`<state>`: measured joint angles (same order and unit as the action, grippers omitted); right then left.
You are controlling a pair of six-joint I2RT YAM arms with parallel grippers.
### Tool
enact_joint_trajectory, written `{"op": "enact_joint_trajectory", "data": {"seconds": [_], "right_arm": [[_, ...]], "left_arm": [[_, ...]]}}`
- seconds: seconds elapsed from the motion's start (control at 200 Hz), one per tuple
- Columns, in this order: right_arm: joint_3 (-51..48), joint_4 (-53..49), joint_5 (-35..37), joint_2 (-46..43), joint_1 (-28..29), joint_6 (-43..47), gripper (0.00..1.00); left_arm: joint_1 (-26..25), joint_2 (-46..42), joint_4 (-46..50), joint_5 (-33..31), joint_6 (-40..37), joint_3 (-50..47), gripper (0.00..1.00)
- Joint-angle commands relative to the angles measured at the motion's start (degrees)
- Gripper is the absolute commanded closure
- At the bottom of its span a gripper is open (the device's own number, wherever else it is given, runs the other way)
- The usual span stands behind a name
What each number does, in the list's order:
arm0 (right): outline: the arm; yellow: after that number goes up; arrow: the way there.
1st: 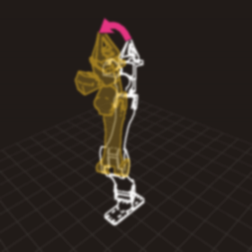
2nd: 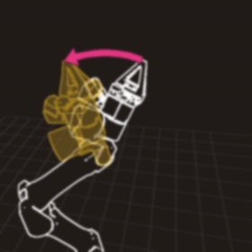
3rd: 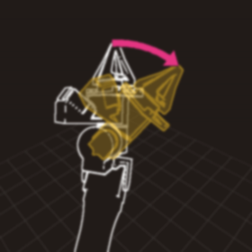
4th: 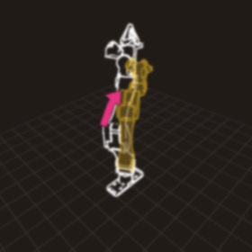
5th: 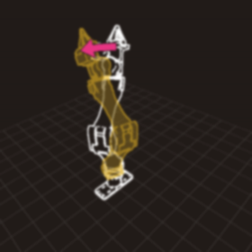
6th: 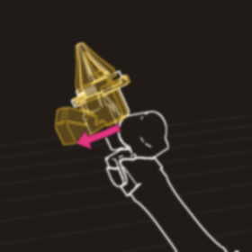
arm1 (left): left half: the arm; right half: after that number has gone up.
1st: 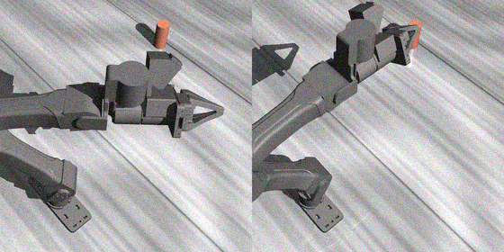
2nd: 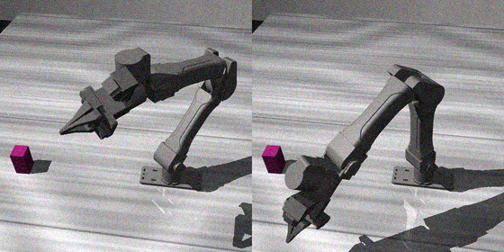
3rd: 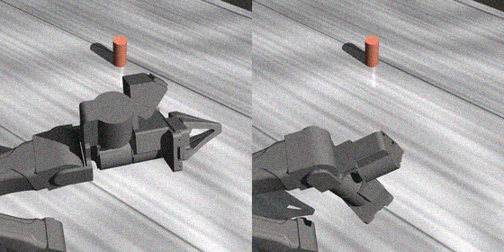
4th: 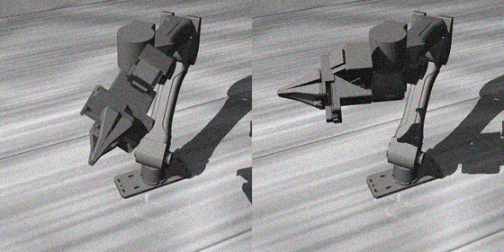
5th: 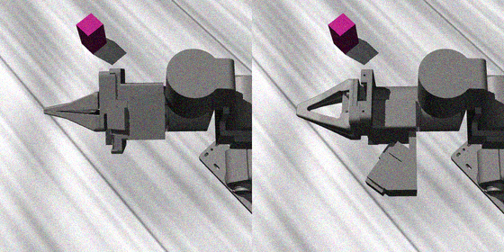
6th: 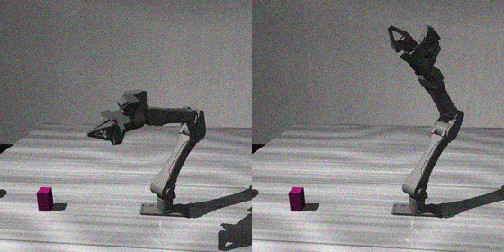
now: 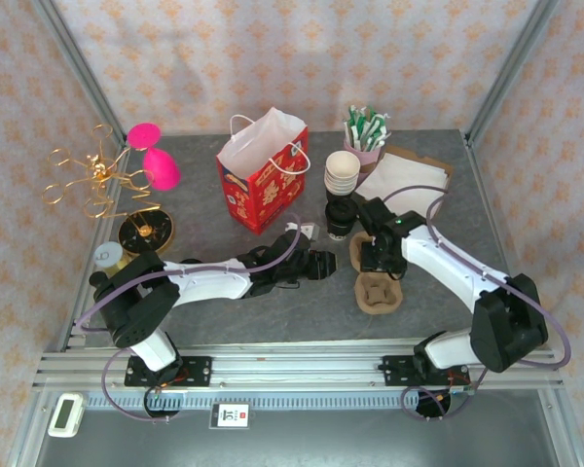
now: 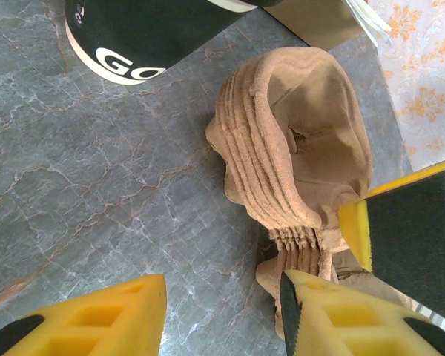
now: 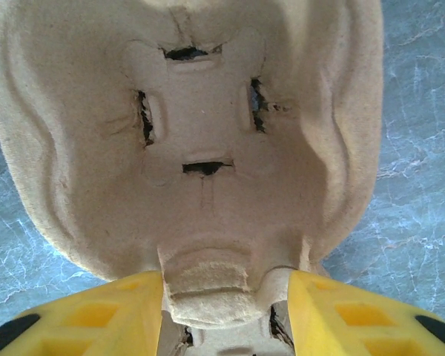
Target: Pack the takeout coffee
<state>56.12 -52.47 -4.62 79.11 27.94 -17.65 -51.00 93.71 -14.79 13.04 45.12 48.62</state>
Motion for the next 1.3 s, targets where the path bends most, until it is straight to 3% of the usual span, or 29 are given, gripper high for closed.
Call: {"op": "enact_joint_trajectory", "data": {"seconds": [0.0,0.546,0.776,1.291], "right_arm": [[1.5,-0.1,2.7,0.3,0.5,0.7,0.54],[0.8,0.1,2.8,2.5,1.8,0.7,0.56],[1.4,-0.3,3.5,2.3,1.8,0.3,0.65],[1.8,-1.3,-0.5,-1.7,0.0,-0.2,0.69]], "left_arm": [[-0.2,-1.1,-1.8,-0.7,0.7,-0.5,0.54],[-0.3,0.6,-2.3,0.4,1.1,0.1,0.54],[-0.3,1.3,-2.2,1.0,1.0,0.8,0.54],[-0.3,2.1,-3.1,3.7,3.2,2.0,0.56]]}}
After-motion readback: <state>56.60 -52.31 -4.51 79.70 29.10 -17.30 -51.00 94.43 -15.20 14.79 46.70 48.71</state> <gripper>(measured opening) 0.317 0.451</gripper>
